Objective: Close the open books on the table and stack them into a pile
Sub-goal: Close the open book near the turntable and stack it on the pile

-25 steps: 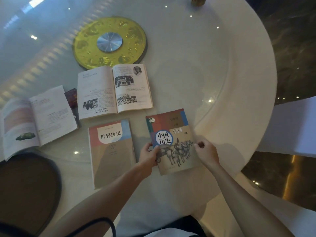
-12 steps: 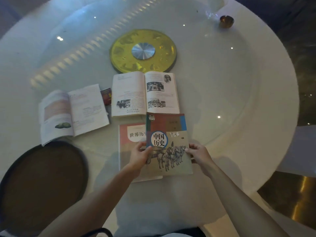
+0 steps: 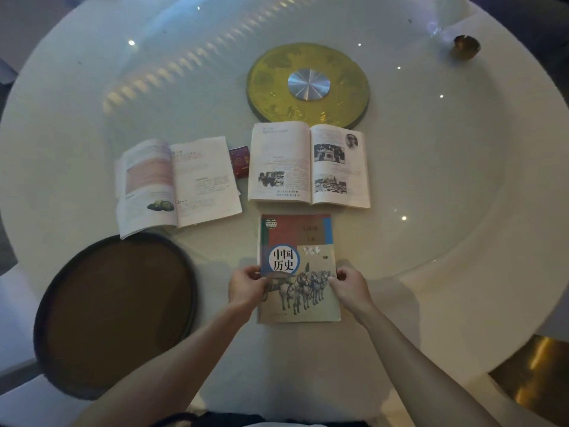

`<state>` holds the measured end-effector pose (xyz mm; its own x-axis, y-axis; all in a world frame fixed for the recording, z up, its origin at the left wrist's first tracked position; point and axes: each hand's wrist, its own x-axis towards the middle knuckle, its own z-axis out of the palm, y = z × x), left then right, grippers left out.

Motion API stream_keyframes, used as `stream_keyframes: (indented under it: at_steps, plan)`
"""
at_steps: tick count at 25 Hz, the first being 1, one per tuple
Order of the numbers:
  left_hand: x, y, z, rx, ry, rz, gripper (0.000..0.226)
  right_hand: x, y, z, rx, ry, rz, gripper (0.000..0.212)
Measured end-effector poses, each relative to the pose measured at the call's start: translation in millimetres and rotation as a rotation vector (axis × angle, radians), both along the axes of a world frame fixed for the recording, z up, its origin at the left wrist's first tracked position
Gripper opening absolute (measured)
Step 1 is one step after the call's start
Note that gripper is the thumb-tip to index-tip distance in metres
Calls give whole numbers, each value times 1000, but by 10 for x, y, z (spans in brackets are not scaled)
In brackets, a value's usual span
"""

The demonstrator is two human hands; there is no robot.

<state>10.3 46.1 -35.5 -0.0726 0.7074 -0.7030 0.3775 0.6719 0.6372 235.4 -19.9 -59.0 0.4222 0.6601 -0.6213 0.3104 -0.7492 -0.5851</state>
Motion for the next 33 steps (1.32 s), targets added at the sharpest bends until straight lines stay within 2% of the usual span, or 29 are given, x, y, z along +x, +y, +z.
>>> stream_keyframes:
  at_steps: [3, 6, 8, 12, 15, 18, 23, 26, 29, 33]
  plan:
    - [-96, 42, -41, 19, 94, -110, 23, -83, 25, 55, 11, -195, 155, 23]
    - [-150, 88, -15, 141, 394, -430, 25, -127, 41, 101, -29, -377, 296, 25]
    - [-196, 122, -31, 223, 502, -544, 39, -99, 76, 103, -103, -437, 359, 25]
    - [-176, 441, -88, 246, 321, -427, 52, 82, 321, 210, -145, -323, 245, 33]
    - [-58, 908, -36, 340, 260, -331, 61, 372, 725, 287, -10, -128, -3, 32]
    - [107, 1453, 39, 386, 268, -237, 66, 665, 1155, 333, 91, -116, -142, 41]
    - [263, 2067, 17, 173, 227, -31, 73, 1064, 1684, 318, 144, -124, -297, 64]
    - [360, 2171, -29, 87, 173, -12, 68, 1200, 1843, 220, 74, -64, -377, 73]
    - [438, 2240, -136, 57, 93, 15, 56, 1259, 1928, 72, 41, -38, -387, 63]
    - [438, 2242, -209, 78, 48, 21, 37, 1324, 2006, -96, 2, 17, -405, 83]
